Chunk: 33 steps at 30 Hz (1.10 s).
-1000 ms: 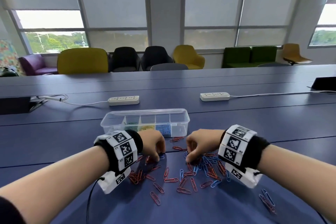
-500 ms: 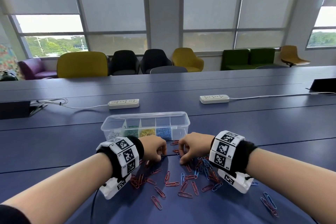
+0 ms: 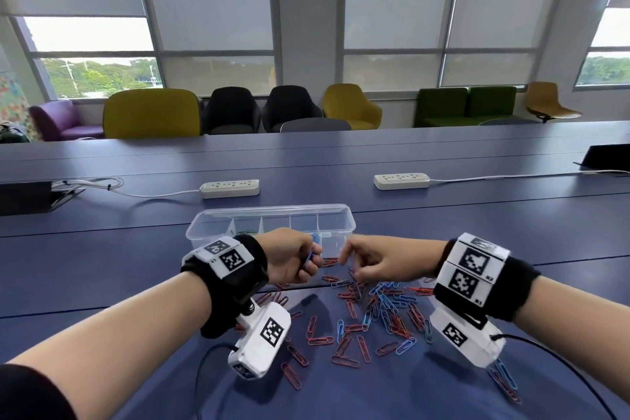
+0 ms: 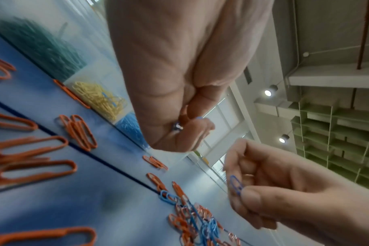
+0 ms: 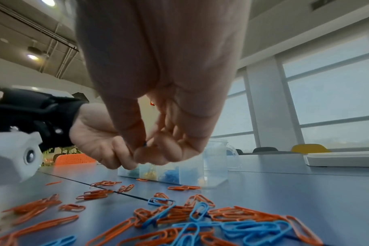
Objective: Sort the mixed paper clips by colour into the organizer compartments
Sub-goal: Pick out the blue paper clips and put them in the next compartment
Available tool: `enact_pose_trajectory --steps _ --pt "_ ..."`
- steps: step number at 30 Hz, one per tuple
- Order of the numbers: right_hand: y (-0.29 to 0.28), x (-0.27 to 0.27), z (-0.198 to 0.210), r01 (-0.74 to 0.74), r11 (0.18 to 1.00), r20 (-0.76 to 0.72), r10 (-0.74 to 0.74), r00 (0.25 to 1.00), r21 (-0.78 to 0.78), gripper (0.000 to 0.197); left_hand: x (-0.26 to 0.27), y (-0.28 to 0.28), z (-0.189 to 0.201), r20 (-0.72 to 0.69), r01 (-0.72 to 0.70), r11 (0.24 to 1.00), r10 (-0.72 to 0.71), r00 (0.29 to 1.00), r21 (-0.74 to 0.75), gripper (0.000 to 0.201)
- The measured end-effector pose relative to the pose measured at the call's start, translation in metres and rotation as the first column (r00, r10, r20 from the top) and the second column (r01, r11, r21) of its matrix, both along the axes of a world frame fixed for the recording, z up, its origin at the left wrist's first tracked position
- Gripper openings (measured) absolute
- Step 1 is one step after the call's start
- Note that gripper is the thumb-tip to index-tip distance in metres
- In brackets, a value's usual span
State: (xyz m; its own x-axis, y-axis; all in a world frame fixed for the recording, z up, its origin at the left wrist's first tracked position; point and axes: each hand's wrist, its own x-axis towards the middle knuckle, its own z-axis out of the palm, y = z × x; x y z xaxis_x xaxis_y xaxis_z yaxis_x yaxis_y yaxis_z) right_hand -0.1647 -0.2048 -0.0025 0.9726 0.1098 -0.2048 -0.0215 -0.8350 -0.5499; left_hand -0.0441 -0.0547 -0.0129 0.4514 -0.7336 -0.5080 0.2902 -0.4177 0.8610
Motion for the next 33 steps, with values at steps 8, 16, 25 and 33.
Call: enact_pose_trajectory --steps 8,16,25,33 --pt "0.023 -0.003 -0.012 -0.183 0.978 -0.129 0.169 0.977 -0.105 0.02 -0.017 -0.022 -0.002 0.587 0.1 0.93 -0.304 0.75 0.354 0.026" --pt "0.025 -0.004 -0.022 -0.185 0.958 -0.162 0.152 0.975 -0.219 0.015 -0.018 -0.028 -0.015 0.773 0.174 0.837 -0.547 0.323 0.519 0.021" --pt "0.017 -0.014 -0.013 -0.081 0.975 -0.139 0.053 0.989 -0.207 0.026 -0.02 -0.031 -0.015 0.794 0.152 0.852 -0.523 0.31 0.502 0.012" --pt "-0.015 -0.024 0.01 0.258 0.903 -0.121 -0.23 0.966 0.344 0.031 -0.02 -0.031 -0.016 0.799 0.156 0.851 -0.525 0.295 0.502 0.024"
